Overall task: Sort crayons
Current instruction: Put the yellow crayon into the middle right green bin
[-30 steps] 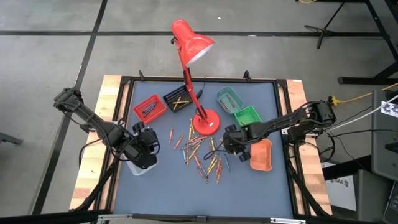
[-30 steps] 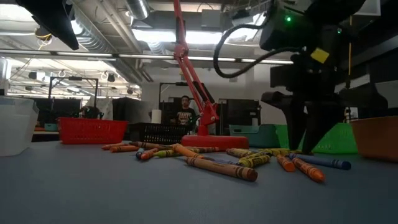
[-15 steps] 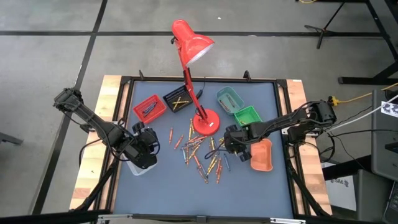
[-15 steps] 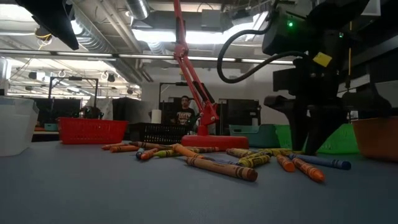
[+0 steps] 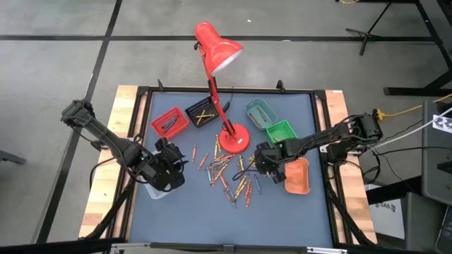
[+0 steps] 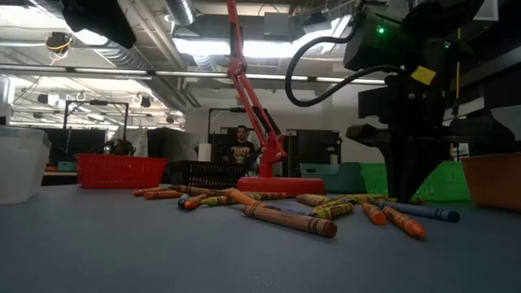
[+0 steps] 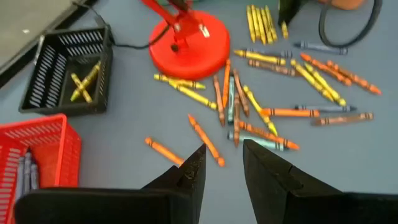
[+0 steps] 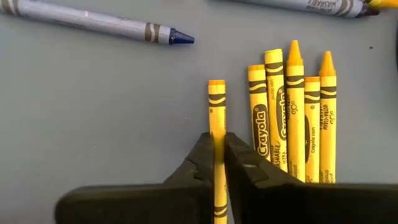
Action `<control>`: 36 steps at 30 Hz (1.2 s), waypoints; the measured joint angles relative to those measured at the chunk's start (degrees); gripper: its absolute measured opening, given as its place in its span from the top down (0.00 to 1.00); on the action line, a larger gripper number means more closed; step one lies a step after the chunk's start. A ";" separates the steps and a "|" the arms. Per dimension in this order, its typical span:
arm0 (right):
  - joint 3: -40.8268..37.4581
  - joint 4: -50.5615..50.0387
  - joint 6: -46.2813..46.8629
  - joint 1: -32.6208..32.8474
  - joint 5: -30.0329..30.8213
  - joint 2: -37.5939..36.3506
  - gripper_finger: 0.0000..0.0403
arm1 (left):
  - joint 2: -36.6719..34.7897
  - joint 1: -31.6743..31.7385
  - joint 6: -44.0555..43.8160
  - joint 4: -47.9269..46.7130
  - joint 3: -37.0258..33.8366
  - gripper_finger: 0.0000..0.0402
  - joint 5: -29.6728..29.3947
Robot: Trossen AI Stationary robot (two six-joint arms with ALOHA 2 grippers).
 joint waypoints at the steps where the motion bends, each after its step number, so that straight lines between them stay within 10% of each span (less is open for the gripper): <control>1: 0.00 0.04 0.00 0.00 0.00 0.01 0.96 | 0.26 0.09 -0.05 0.30 0.00 0.77 -0.52; 23: 13.83 -9.05 -0.02 0.04 0.53 0.26 0.94 | 6.55 14.32 -0.52 4.19 -0.02 0.77 11.11; 36: 22.34 -30.50 0.57 -0.57 22.50 0.13 0.94 | 10.09 20.29 -0.48 4.25 -0.02 0.77 12.01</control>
